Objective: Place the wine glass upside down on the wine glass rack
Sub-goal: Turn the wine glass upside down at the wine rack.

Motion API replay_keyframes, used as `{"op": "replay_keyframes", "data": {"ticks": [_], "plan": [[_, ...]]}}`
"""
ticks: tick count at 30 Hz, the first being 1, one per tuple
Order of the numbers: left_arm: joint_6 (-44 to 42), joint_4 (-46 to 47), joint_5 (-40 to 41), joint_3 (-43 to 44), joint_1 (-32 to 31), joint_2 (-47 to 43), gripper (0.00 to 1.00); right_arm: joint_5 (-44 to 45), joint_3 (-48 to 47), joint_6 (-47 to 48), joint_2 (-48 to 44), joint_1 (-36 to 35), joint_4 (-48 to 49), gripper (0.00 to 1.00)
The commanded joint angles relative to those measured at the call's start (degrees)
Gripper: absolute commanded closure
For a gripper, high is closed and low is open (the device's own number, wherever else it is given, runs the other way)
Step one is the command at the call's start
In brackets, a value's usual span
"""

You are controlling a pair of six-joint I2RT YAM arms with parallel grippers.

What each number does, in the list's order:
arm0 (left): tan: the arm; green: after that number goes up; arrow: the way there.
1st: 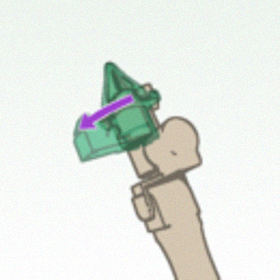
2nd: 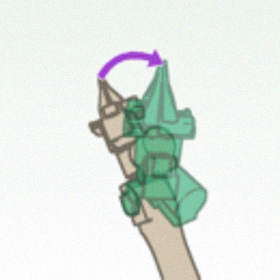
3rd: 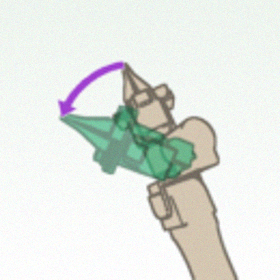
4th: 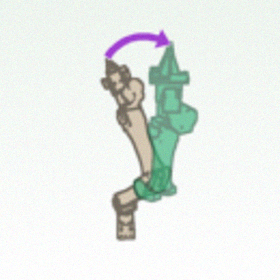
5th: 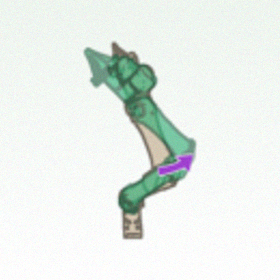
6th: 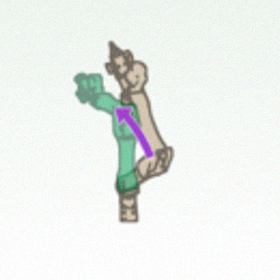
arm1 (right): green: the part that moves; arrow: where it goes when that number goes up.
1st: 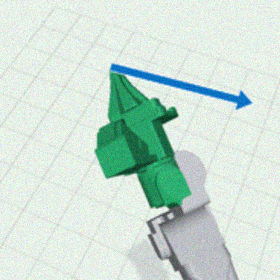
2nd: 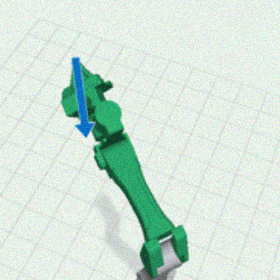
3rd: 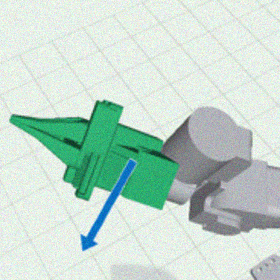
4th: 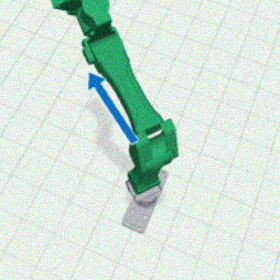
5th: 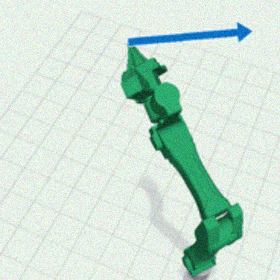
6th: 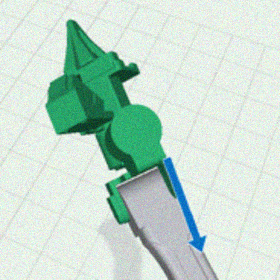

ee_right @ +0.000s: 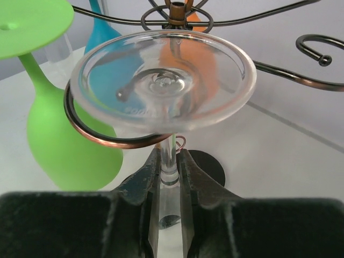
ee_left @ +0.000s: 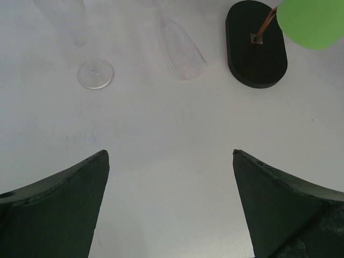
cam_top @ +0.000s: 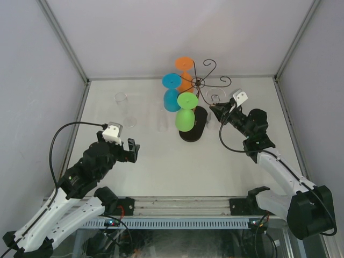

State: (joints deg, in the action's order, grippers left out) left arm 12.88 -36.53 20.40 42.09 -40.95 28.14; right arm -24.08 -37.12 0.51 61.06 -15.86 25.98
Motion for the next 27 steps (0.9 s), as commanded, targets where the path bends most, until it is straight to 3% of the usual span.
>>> {"op": "replay_keyframes", "data": {"ticks": [1,11,15,18,23,27], "plan": [[-0.69,1.65,0.87,-0.43,0.28,0.1,0.0,1.95,-0.25,0.32,0.13,-0.4,3.4,0.85],[-0.67,1.29,1.83,-0.34,0.3,0.15,0.0,3.5,-0.3,0.48,-3.49,-0.32,-1.7,0.73],[-0.67,1.27,1.7,-0.33,0.3,0.11,0.0,4.23,-0.27,0.23,-6.36,-0.36,-5.43,0.61],[-0.67,1.29,1.74,-0.33,0.31,-0.05,0.0,4.72,-0.23,-0.11,-8.7,-0.4,-9.73,0.58],[-0.67,1.29,1.66,-0.39,0.31,-0.16,0.0,5.53,-0.27,-0.2,-13.6,-0.4,-17.83,0.43],[-0.68,1.29,1.33,-0.3,0.25,0.07,0.0,8.65,-0.23,-0.47,-19.25,-0.4,-23.7,0.39]]}}
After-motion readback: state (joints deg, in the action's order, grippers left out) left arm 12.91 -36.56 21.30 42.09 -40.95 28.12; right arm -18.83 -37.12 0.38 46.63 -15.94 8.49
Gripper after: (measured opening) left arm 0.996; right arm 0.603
